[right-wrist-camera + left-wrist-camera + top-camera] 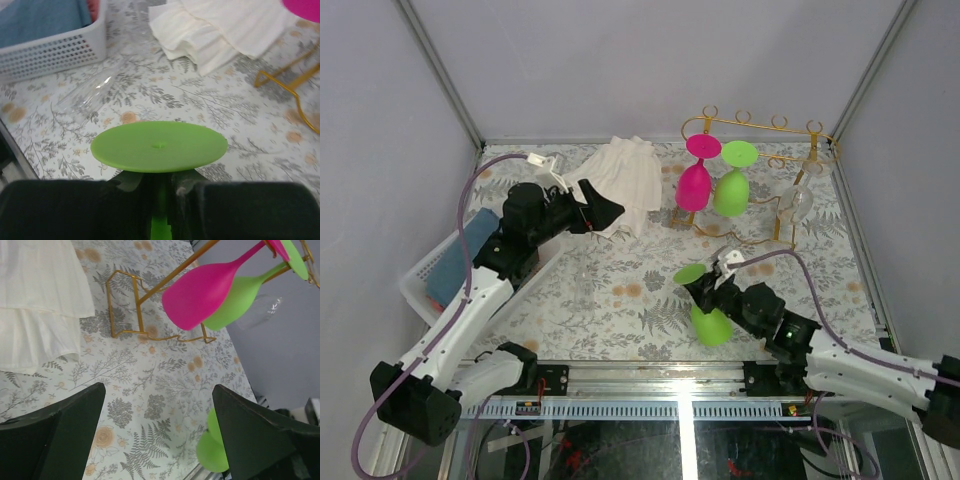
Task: Place the wine glass upside down on the wine glass rack
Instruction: Pick up the wine glass at the center of the board.
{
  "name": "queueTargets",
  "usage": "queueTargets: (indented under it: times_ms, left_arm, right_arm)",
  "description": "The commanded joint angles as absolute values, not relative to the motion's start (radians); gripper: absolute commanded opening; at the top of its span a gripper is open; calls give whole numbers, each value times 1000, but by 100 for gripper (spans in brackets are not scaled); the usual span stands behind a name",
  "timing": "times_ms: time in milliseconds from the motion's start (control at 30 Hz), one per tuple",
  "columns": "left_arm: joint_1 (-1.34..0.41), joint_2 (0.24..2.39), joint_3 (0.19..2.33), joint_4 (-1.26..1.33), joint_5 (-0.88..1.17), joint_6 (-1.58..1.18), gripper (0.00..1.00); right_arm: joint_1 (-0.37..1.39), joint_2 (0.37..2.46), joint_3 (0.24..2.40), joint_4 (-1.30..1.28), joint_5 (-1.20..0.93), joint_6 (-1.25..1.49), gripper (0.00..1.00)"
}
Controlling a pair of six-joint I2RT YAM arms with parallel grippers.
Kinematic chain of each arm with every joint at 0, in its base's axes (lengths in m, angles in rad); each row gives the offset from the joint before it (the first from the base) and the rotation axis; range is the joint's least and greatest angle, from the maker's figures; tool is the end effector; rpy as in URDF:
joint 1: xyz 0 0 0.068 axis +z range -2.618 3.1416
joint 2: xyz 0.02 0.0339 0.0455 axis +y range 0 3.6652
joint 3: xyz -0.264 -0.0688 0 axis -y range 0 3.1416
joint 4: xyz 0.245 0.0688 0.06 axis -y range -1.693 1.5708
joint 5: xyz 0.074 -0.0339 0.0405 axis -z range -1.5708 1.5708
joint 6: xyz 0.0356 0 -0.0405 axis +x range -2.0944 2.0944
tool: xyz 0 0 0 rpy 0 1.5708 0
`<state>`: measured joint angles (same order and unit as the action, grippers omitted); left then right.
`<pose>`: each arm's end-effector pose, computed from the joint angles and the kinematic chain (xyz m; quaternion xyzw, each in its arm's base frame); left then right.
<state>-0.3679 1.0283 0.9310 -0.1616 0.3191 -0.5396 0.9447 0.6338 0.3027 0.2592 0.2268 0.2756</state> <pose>0.2177 -0.0959 0.3479 0.0295 0.7878 -0.3771 0.4860 0.1043 0.1305 0.2391 -0.1660 0.7123 0.3199 0.6022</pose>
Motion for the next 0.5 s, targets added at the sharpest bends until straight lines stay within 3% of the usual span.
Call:
queueTargets:
  times_ms: [0, 467]
  left_arm:
    - [-384, 1014, 918, -66, 376, -608, 88]
    - [-439, 977, 872, 42, 469, -769, 84]
  right_arm:
    - [1055, 748, 228, 798, 275, 28, 0]
    - [1058, 1152, 281, 1535, 206, -183, 0]
